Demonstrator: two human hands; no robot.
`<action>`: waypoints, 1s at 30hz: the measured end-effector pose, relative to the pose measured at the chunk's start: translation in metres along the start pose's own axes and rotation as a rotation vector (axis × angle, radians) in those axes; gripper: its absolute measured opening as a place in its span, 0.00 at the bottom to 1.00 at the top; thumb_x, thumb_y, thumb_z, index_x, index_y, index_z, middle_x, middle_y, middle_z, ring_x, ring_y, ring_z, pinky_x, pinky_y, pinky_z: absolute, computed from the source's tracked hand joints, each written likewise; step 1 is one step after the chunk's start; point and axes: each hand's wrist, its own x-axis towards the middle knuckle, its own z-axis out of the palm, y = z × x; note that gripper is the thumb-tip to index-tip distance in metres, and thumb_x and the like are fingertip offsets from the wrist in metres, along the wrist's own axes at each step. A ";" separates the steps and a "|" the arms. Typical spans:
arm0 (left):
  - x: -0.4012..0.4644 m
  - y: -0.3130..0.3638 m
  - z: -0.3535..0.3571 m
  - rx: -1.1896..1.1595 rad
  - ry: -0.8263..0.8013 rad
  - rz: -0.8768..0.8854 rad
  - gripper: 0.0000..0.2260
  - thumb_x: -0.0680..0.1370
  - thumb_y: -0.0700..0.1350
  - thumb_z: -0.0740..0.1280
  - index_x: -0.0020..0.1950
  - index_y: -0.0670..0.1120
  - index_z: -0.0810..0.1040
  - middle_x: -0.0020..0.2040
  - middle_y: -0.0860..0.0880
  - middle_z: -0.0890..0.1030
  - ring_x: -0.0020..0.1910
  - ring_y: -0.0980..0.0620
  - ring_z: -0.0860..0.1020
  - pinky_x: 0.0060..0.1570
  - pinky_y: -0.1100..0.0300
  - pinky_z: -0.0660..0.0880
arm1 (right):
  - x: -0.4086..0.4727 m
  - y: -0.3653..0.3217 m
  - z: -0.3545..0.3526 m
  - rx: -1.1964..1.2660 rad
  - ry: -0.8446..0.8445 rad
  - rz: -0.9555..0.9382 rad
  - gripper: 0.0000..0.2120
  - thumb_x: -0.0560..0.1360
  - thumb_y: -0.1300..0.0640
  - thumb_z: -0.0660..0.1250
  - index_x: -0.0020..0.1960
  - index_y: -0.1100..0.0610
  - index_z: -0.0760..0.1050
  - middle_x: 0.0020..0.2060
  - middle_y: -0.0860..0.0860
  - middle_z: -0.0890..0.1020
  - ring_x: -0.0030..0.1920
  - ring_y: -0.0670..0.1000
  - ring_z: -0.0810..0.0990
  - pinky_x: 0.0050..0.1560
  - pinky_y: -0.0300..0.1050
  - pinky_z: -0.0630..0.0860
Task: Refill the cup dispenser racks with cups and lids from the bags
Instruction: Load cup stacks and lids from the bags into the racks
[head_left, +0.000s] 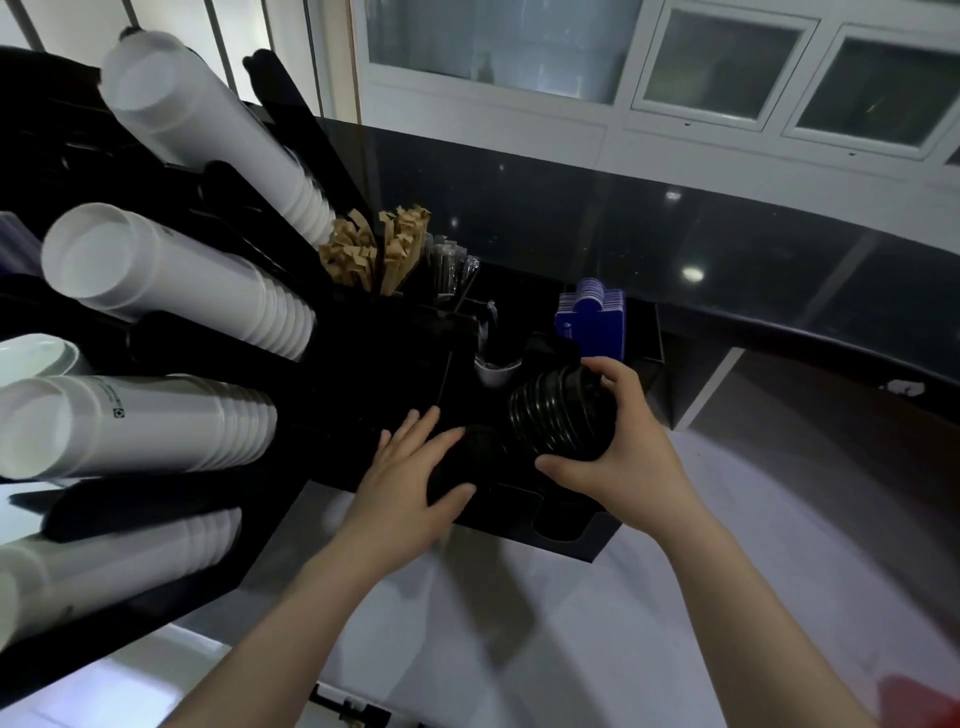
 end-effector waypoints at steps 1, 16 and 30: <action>-0.002 0.011 -0.004 -0.155 0.046 -0.014 0.23 0.77 0.53 0.67 0.72 0.57 0.67 0.74 0.60 0.59 0.75 0.61 0.52 0.72 0.64 0.47 | 0.001 -0.004 0.003 0.045 -0.023 -0.010 0.44 0.58 0.49 0.79 0.67 0.37 0.59 0.61 0.39 0.70 0.61 0.43 0.73 0.60 0.43 0.73; -0.025 0.050 -0.051 -0.882 0.240 -0.081 0.19 0.77 0.32 0.64 0.50 0.57 0.83 0.43 0.54 0.85 0.42 0.62 0.81 0.39 0.70 0.74 | 0.010 -0.036 0.048 0.284 -0.321 -0.241 0.41 0.65 0.58 0.77 0.71 0.45 0.60 0.64 0.49 0.70 0.63 0.50 0.73 0.63 0.57 0.73; -0.032 0.039 -0.060 -0.911 0.241 -0.123 0.14 0.78 0.31 0.62 0.57 0.44 0.81 0.50 0.46 0.85 0.50 0.53 0.82 0.48 0.62 0.77 | 0.024 -0.045 0.077 0.211 -0.317 -0.330 0.44 0.57 0.48 0.81 0.66 0.41 0.61 0.63 0.48 0.69 0.64 0.51 0.72 0.64 0.55 0.72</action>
